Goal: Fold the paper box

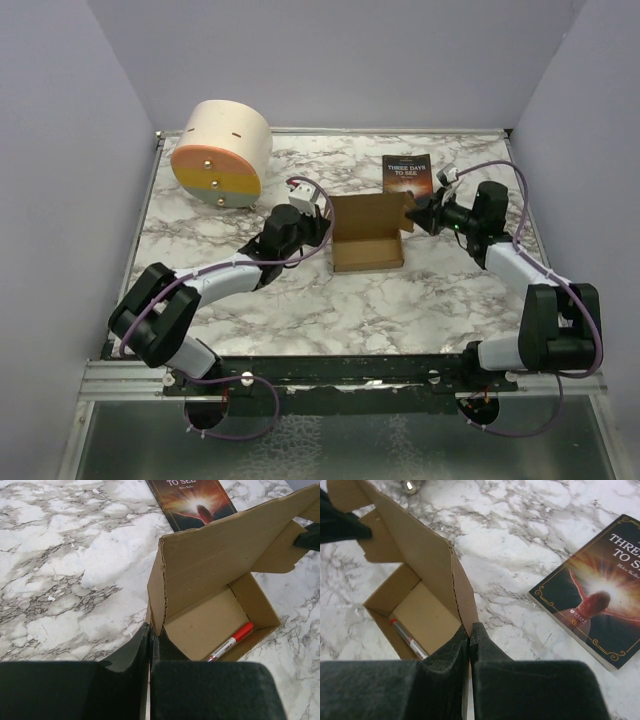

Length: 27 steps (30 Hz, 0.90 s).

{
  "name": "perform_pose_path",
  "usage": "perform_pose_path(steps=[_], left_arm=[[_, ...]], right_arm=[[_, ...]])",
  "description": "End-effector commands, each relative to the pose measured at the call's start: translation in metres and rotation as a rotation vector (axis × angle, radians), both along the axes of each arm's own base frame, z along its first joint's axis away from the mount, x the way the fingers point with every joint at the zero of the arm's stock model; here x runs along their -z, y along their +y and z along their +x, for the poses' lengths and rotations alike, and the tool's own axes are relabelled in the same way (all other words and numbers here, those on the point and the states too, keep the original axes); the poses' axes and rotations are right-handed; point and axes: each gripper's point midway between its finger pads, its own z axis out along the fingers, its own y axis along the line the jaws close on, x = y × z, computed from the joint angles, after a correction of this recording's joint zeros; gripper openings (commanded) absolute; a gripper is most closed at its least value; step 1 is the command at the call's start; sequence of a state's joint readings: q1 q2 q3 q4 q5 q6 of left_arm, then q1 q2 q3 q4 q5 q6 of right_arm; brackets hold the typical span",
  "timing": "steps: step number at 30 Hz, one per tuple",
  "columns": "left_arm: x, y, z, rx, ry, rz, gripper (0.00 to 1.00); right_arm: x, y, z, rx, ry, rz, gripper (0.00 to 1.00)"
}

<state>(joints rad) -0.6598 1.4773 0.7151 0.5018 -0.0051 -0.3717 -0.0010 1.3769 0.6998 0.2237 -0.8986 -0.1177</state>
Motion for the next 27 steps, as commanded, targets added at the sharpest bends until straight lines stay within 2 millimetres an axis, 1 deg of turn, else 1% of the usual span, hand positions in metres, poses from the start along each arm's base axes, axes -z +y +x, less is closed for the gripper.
perform_pose_path(steps=[1, 5, 10, 14, 18, 22, 27], left_arm=[[-0.030, -0.013, 0.013, -0.063, -0.061, -0.083, 0.00], [-0.031, -0.013, 0.018, -0.115, -0.064, -0.085, 0.00], [-0.028, -0.018, 0.021, -0.164, -0.056, -0.078, 0.00], [-0.024, -0.022, 0.024, -0.202, -0.061, -0.062, 0.00], [-0.022, -0.019, 0.027, -0.243, -0.082, -0.052, 0.00], [-0.029, -0.013, 0.034, -0.296, -0.126, -0.057, 0.00], [-0.034, -0.015, 0.046, -0.332, -0.156, -0.053, 0.00]], right_arm=[[-0.024, 0.002, 0.020, 0.183, -0.028, 0.072, 0.01], [-0.026, 0.012, 0.023, 0.236, -0.019, 0.091, 0.01], [-0.013, 0.022, 0.031, 0.332, 0.028, 0.071, 0.01], [-0.010, 0.034, 0.030, 0.329, 0.039, 0.064, 0.01], [-0.010, 0.036, 0.034, 0.348, 0.021, 0.047, 0.01], [-0.010, 0.041, 0.036, 0.354, 0.009, 0.049, 0.01], [-0.013, 0.051, 0.046, 0.373, -0.026, 0.054, 0.01]])
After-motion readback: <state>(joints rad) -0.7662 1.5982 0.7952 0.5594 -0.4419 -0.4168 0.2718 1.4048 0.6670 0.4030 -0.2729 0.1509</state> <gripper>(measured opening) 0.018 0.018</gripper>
